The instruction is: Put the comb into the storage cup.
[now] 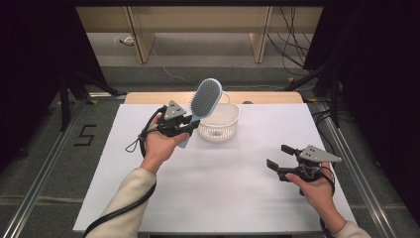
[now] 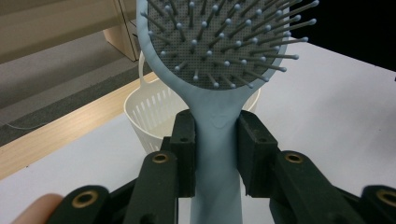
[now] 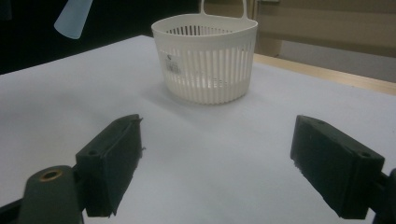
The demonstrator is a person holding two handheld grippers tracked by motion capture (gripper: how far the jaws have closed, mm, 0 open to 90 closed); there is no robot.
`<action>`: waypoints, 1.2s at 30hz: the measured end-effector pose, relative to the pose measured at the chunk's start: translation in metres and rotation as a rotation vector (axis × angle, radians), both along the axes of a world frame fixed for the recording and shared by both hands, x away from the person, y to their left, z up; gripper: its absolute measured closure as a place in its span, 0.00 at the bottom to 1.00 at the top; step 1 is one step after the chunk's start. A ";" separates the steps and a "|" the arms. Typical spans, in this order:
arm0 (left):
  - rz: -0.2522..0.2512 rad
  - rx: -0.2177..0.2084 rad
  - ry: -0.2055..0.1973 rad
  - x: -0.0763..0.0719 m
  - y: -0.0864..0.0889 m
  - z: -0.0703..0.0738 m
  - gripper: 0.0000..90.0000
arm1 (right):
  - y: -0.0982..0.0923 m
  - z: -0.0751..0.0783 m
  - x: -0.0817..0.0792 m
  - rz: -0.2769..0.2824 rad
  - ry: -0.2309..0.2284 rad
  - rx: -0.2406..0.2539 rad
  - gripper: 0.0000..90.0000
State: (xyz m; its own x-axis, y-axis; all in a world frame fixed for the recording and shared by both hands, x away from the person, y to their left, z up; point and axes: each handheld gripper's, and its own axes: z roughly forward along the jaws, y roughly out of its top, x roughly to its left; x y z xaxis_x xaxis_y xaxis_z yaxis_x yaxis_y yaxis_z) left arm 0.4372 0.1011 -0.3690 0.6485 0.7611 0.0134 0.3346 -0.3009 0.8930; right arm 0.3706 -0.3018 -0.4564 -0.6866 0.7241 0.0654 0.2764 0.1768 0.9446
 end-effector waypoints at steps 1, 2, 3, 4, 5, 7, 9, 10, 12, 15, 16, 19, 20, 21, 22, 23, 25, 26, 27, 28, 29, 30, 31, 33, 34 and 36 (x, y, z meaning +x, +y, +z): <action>-0.003 0.000 0.001 0.000 0.000 0.000 0.78 | 0.000 0.000 0.000 0.000 0.000 0.001 0.20; -0.004 -0.002 0.000 0.001 -0.001 0.000 0.78 | 0.000 0.000 0.000 0.001 -0.001 0.000 0.20; -0.003 -0.004 -0.001 0.001 -0.002 0.000 0.78 | 0.000 0.000 0.000 0.000 -0.002 0.000 0.20; -0.005 -0.004 0.000 0.001 -0.002 0.001 0.78 | 0.000 0.000 0.000 0.001 0.000 0.000 0.20; -0.007 -0.003 0.000 0.001 -0.002 0.001 0.78 | 0.000 0.000 0.000 0.001 -0.001 0.000 0.20; -0.007 -0.004 0.000 0.001 -0.003 0.001 0.78 | 0.000 0.000 0.000 0.000 0.000 -0.001 0.20; -0.008 -0.003 0.000 0.002 -0.004 0.001 0.78 | 0.000 0.000 0.000 0.001 0.000 -0.001 0.20; -0.010 -0.004 0.002 0.002 -0.005 0.001 0.78 | 0.000 0.000 0.000 0.001 0.000 -0.002 0.20; -0.010 -0.005 0.001 0.002 -0.006 0.000 0.78 | 0.000 0.000 0.000 0.001 0.000 -0.001 0.20; -0.012 -0.006 0.003 0.003 -0.007 0.000 0.78 | 0.000 0.000 0.000 0.001 -0.001 -0.001 0.20; -0.014 -0.006 0.003 0.003 -0.007 0.000 0.78 | 0.000 0.000 0.000 0.000 -0.002 -0.001 0.20; -0.012 -0.006 0.002 0.004 -0.008 0.000 0.78 | 0.000 0.000 0.000 0.000 0.001 0.000 0.20; -0.014 -0.006 0.002 0.004 -0.009 0.000 0.78 | 0.000 0.000 0.000 0.000 0.001 0.000 0.20; -0.013 -0.006 0.001 0.004 -0.009 0.000 0.78 | 0.000 0.000 0.000 0.001 0.000 0.000 0.20; -0.014 -0.008 0.001 0.004 -0.010 0.001 0.78 | 0.000 0.000 0.000 0.001 0.000 0.000 0.20; -0.015 -0.007 0.001 0.005 -0.010 0.001 0.78 | 0.000 0.000 0.000 0.001 -0.002 0.000 0.20; -0.018 -0.007 0.002 0.006 -0.011 0.001 0.78 | 0.000 0.000 0.000 0.001 0.000 0.002 0.20; -0.019 -0.005 0.002 0.006 -0.012 0.001 0.78 | 0.000 0.000 0.000 0.001 0.000 0.001 0.20; -0.019 -0.005 0.002 0.006 -0.012 0.001 0.78 | 0.000 0.000 0.000 0.000 0.000 0.001 0.20; -0.020 -0.007 0.003 0.006 -0.013 0.001 0.78 | 0.000 0.000 0.000 0.000 0.001 0.001 0.20; -0.021 -0.007 0.003 0.007 -0.013 0.001 0.78 | 0.000 0.000 0.000 0.000 0.000 0.002 0.20; -0.021 -0.007 0.003 0.007 -0.014 0.001 0.78 | 0.000 0.000 0.000 0.001 0.001 0.000 0.20; -0.020 0.000 -0.007 0.008 -0.014 0.002 0.78 | 0.000 0.000 0.000 0.001 0.000 0.001 0.20; -0.021 -0.007 0.003 0.008 -0.015 0.001 0.78 | 0.000 0.000 0.000 0.002 0.001 0.001 0.20; -0.020 -0.008 0.003 0.008 -0.015 0.001 0.78 | 0.000 0.000 0.000 0.002 0.000 0.001 0.20; -0.019 -0.008 0.001 0.008 -0.015 0.002 0.78 | 0.000 0.000 0.000 0.001 0.000 0.001 0.20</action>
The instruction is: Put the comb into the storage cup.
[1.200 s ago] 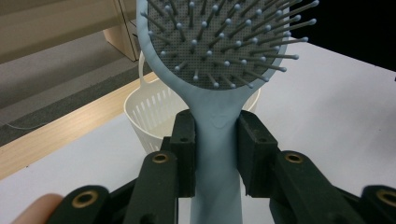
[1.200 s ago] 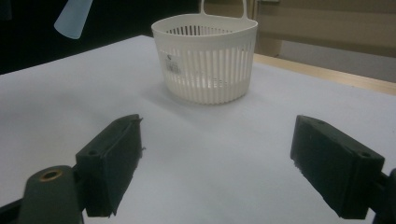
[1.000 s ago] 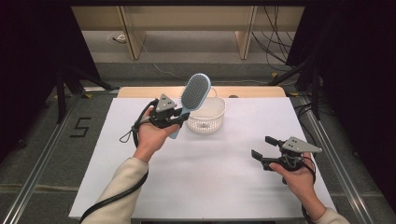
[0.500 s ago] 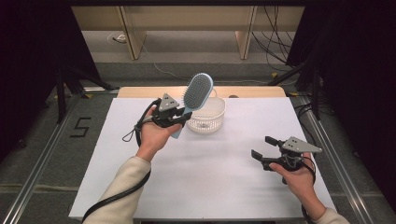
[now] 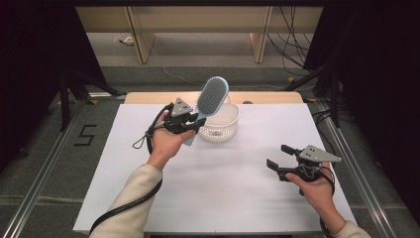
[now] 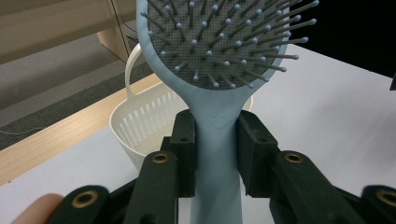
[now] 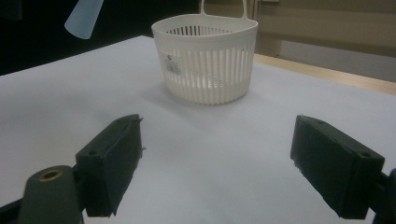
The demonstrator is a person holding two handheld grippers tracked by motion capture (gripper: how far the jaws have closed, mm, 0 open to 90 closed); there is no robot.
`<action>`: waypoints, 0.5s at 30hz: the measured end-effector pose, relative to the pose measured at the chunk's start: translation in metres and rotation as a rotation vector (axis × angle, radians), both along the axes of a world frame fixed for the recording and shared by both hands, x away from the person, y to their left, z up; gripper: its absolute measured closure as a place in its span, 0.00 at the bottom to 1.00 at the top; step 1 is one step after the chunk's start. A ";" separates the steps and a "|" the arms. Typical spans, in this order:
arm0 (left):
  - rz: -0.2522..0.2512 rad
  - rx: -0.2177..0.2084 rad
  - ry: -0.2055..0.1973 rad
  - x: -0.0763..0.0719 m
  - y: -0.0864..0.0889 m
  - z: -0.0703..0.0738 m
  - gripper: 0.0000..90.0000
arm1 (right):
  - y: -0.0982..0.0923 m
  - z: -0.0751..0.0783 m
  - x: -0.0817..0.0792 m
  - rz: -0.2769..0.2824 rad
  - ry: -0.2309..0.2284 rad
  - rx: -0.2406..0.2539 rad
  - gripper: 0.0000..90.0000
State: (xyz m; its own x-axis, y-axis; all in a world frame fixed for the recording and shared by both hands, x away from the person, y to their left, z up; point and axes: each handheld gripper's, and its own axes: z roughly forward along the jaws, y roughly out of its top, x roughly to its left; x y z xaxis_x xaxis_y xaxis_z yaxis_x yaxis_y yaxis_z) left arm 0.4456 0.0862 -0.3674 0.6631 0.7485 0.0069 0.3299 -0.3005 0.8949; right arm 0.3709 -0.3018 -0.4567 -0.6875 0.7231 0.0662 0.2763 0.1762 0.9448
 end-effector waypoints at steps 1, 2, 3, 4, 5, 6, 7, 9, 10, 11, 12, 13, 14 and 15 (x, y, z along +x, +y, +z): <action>0.001 -0.001 -0.001 0.000 0.000 0.000 0.78 | 0.000 0.000 0.000 0.000 0.000 0.000 0.20; 0.003 -0.004 -0.001 0.001 0.000 0.000 0.78 | 0.000 0.000 0.000 0.000 0.001 0.000 0.20; 0.003 -0.005 -0.003 0.001 0.000 0.000 0.78 | 0.000 0.000 0.000 0.001 0.001 0.000 0.20; 0.007 -0.007 -0.004 0.001 0.000 0.000 0.78 | 0.000 0.000 0.000 0.001 0.001 0.000 0.20; 0.008 -0.008 -0.005 0.001 0.000 0.000 0.78 | 0.000 0.000 0.000 0.000 0.001 0.000 0.20; 0.007 -0.007 -0.003 0.002 0.000 0.000 0.78 | 0.000 0.000 0.000 0.000 0.001 -0.001 0.20; 0.007 -0.007 -0.004 0.002 0.000 -0.001 0.78 | 0.000 0.000 0.000 0.000 0.000 0.000 0.20; 0.009 -0.008 -0.004 0.002 0.000 -0.001 0.78 | 0.000 0.000 0.000 0.000 0.000 -0.001 0.20; 0.010 -0.009 -0.005 0.003 0.000 -0.001 0.78 | 0.000 0.000 0.000 0.000 0.001 -0.001 0.20; 0.012 -0.010 -0.006 0.003 0.000 -0.001 0.78 | 0.000 0.000 0.000 0.000 0.000 -0.001 0.20; 0.013 -0.013 -0.007 0.003 0.000 -0.001 0.78 | 0.000 0.000 0.000 0.000 0.000 -0.001 0.20; 0.015 -0.014 -0.008 0.003 0.000 -0.001 0.78 | 0.000 0.000 0.000 -0.001 0.000 0.000 0.20; 0.016 -0.016 -0.010 0.003 0.000 -0.001 0.78 | 0.000 0.000 0.000 -0.001 0.001 0.000 0.20; 0.016 -0.017 -0.010 0.004 0.000 -0.001 0.78 | 0.000 0.000 0.000 0.000 0.000 -0.001 0.20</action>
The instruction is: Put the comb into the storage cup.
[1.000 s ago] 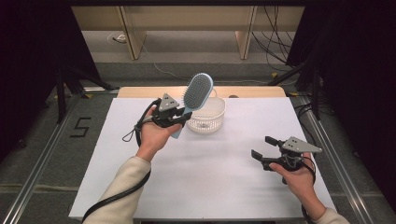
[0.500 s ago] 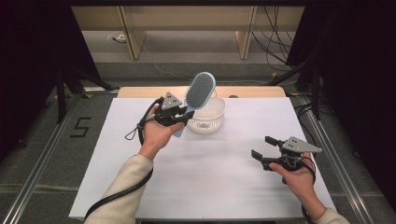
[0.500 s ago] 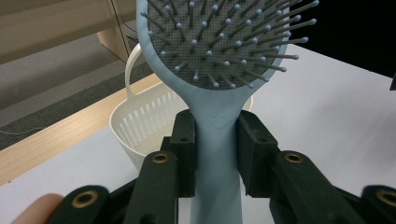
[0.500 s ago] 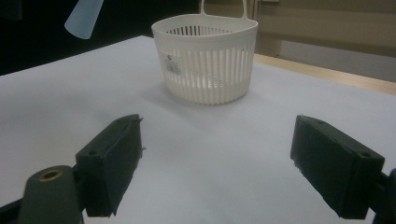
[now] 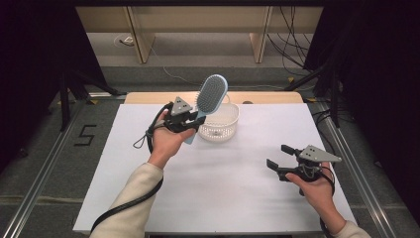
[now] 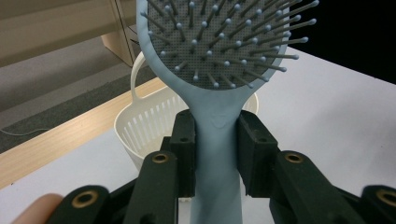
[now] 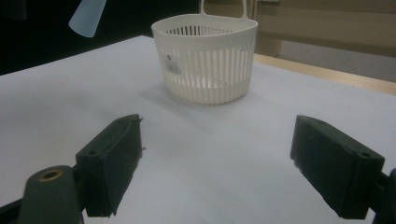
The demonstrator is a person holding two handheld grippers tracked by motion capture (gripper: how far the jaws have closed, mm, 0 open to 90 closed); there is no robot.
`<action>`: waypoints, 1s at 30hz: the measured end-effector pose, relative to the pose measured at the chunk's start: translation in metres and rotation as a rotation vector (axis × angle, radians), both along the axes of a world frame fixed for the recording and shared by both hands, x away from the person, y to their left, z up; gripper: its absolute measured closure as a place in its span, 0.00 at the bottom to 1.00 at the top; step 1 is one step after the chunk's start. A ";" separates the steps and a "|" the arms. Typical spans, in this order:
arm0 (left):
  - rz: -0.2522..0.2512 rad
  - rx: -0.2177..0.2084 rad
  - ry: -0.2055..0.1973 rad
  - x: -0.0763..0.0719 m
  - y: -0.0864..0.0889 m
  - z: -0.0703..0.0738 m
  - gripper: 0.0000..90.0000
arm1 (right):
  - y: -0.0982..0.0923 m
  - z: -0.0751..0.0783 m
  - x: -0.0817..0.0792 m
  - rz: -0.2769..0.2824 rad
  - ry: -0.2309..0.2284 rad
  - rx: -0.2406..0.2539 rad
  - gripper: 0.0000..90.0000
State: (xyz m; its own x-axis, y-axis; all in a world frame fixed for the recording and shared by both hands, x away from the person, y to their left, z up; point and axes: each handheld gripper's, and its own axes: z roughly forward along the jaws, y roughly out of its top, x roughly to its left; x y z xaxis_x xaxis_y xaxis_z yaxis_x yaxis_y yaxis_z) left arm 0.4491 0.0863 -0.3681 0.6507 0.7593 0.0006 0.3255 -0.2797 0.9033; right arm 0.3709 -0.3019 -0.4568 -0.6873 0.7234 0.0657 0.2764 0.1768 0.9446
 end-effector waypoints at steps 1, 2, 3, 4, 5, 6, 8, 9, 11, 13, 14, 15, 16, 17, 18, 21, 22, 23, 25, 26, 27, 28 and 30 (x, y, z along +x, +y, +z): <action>0.001 -0.001 -0.002 0.000 0.000 0.000 0.78 | 0.000 0.000 0.000 0.000 0.000 0.000 0.20; 0.002 -0.002 -0.003 0.000 0.000 0.000 0.78 | 0.000 0.000 0.000 0.000 0.001 0.000 0.20; 0.004 -0.003 -0.004 0.000 0.000 0.000 0.78 | 0.000 0.000 0.000 0.000 0.000 0.001 0.20; 0.004 -0.003 -0.003 0.001 0.000 0.000 0.78 | 0.000 0.000 0.000 -0.001 -0.002 0.000 0.20; 0.006 -0.002 -0.005 0.001 0.000 0.001 0.78 | 0.000 0.000 0.000 -0.001 -0.001 0.000 0.20; 0.010 -0.004 -0.006 0.001 0.000 0.001 0.78 | 0.000 0.000 0.000 0.000 0.001 0.001 0.20; 0.012 -0.007 -0.007 0.002 0.000 0.001 0.78 | 0.000 0.000 0.000 0.000 -0.001 0.000 0.20; 0.014 -0.007 -0.008 0.002 0.000 0.001 0.78 | 0.000 0.000 0.000 0.000 -0.001 0.000 0.20; 0.016 -0.007 -0.007 0.002 0.000 0.002 0.78 | 0.000 0.000 0.000 0.000 0.000 0.001 0.20; 0.017 -0.010 -0.010 0.003 -0.001 0.002 0.78 | 0.000 0.000 0.000 0.000 -0.001 -0.001 0.20; 0.018 -0.012 -0.011 0.003 -0.001 0.003 0.78 | 0.000 0.000 0.000 0.000 0.000 0.000 0.20; 0.018 -0.012 -0.013 0.003 -0.001 0.003 0.78 | 0.000 0.000 0.000 0.000 0.000 0.000 0.20; 0.018 -0.013 -0.014 0.003 -0.001 0.003 0.78 | 0.000 0.000 0.000 0.000 -0.001 0.000 0.20; 0.019 -0.013 -0.016 0.003 -0.001 0.003 0.78 | 0.000 0.000 0.000 0.000 -0.002 0.000 0.20; 0.020 -0.014 -0.016 0.003 -0.002 0.004 0.78 | 0.000 0.000 0.000 0.000 -0.001 0.000 0.20; 0.021 -0.016 -0.018 0.004 -0.002 0.004 0.78 | 0.000 0.000 0.000 0.000 -0.001 -0.001 0.20; 0.022 -0.017 -0.018 0.004 -0.002 0.004 0.78 | 0.000 0.000 0.000 -0.001 -0.001 0.000 0.20; 0.023 -0.017 -0.019 0.005 -0.002 0.004 0.78 | 0.000 0.000 0.000 -0.001 -0.001 0.000 0.19; 0.025 -0.019 -0.020 0.005 -0.002 0.004 0.78 | 0.000 0.000 0.000 -0.001 0.000 0.000 0.20; 0.026 -0.020 -0.020 0.005 -0.002 0.004 0.78 | 0.000 0.000 0.000 -0.001 0.000 0.000 0.20; 0.028 -0.023 -0.021 0.006 -0.002 0.004 0.78 | 0.000 0.000 0.000 0.000 -0.002 -0.001 0.19; 0.030 -0.025 -0.020 0.006 -0.002 0.004 0.78 | 0.000 0.000 0.000 0.000 -0.001 0.000 0.20; 0.031 -0.025 -0.021 0.006 -0.002 0.005 0.78 | 0.000 0.000 0.000 -0.001 -0.001 -0.001 0.20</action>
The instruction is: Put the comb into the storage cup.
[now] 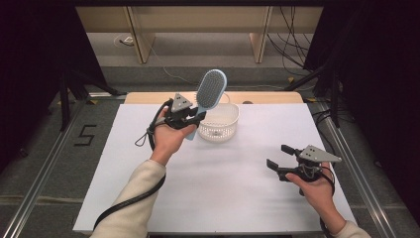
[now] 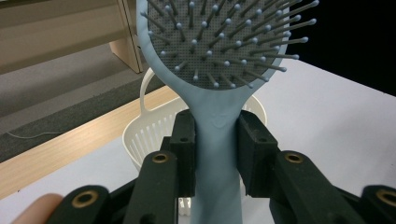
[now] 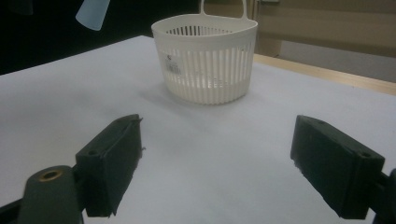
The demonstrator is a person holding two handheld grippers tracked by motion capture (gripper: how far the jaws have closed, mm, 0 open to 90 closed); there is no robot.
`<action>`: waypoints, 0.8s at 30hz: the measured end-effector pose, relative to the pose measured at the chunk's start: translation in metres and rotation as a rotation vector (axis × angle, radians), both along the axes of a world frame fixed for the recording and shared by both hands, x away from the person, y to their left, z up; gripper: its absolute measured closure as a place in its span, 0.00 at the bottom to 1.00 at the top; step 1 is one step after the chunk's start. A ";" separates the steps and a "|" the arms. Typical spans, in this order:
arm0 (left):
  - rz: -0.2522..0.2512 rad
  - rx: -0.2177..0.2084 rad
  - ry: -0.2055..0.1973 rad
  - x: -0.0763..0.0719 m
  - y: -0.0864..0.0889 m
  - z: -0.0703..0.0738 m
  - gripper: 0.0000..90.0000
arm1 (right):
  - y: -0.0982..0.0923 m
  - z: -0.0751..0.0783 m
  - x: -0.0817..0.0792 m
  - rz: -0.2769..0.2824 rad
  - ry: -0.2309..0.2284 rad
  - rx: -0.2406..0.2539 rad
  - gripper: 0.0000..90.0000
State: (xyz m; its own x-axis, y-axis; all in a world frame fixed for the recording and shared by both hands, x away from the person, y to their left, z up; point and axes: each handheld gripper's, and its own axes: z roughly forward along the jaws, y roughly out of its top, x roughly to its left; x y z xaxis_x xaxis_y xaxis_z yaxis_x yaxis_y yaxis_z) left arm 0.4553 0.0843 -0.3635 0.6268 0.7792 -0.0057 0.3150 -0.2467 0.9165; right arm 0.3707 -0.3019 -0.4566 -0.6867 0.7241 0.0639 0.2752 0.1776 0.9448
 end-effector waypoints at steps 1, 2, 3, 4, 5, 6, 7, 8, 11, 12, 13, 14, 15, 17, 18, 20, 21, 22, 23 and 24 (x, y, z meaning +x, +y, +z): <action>0.001 0.000 -0.001 0.000 0.000 0.000 0.78 | 0.000 0.000 0.000 0.001 0.000 0.000 0.20; 0.003 0.000 -0.002 0.000 0.000 0.001 0.78 | 0.000 0.000 0.000 0.000 0.000 0.000 0.20; 0.003 -0.001 -0.003 0.001 0.000 0.001 0.78 | 0.000 0.000 0.000 0.000 0.000 0.001 0.20; 0.004 -0.004 -0.004 0.001 0.000 0.001 0.78 | 0.000 0.000 0.000 0.001 0.000 0.001 0.20; 0.004 -0.002 -0.005 0.001 0.000 0.002 0.78 | 0.000 0.000 0.000 0.001 0.000 0.000 0.20; 0.006 -0.002 -0.006 0.001 0.000 0.002 0.78 | 0.000 0.000 0.000 0.000 0.001 0.001 0.20; 0.008 -0.005 -0.007 0.001 0.000 0.002 0.78 | 0.000 0.000 0.000 0.001 0.000 0.000 0.20; 0.012 -0.007 -0.009 0.001 0.000 0.002 0.78 | 0.000 0.000 0.000 0.001 0.000 0.000 0.20; 0.016 -0.008 -0.011 0.002 0.000 0.003 0.78 | 0.000 0.000 0.000 0.002 0.001 -0.001 0.20; 0.017 -0.009 -0.012 0.002 0.000 0.003 0.78 | 0.000 0.000 0.000 0.002 0.001 -0.001 0.20; 0.018 -0.009 -0.012 0.003 0.000 0.003 0.78 | 0.000 0.000 0.000 0.002 0.000 -0.001 0.19; 0.018 -0.010 -0.012 0.003 0.000 0.003 0.78 | 0.000 0.000 0.000 0.001 0.001 0.000 0.20; 0.020 -0.013 -0.013 0.003 0.000 0.003 0.78 | 0.000 0.000 0.000 0.001 0.000 0.000 0.20; 0.021 -0.014 -0.013 0.003 0.000 0.003 0.78 | 0.000 0.000 0.000 0.002 0.000 -0.001 0.20; 0.023 -0.013 -0.015 0.003 0.000 0.003 0.78 | 0.000 0.000 0.000 0.002 0.001 -0.001 0.20; 0.025 -0.010 -0.016 0.004 -0.001 0.003 0.78 | 0.000 0.000 0.000 0.002 0.000 0.000 0.20; 0.032 -0.011 -0.019 0.004 -0.001 0.003 0.78 | 0.000 0.000 0.000 0.001 -0.001 0.000 0.20; 0.032 -0.010 -0.019 0.004 -0.001 0.003 0.78 | 0.000 0.000 0.000 0.000 0.001 0.002 0.19; 0.033 -0.013 -0.020 0.005 -0.001 0.003 0.78 | 0.000 0.000 0.000 0.001 0.001 0.000 0.19; 0.034 -0.013 -0.022 0.005 -0.001 0.003 0.78 | 0.000 0.000 0.000 0.000 0.002 -0.001 0.19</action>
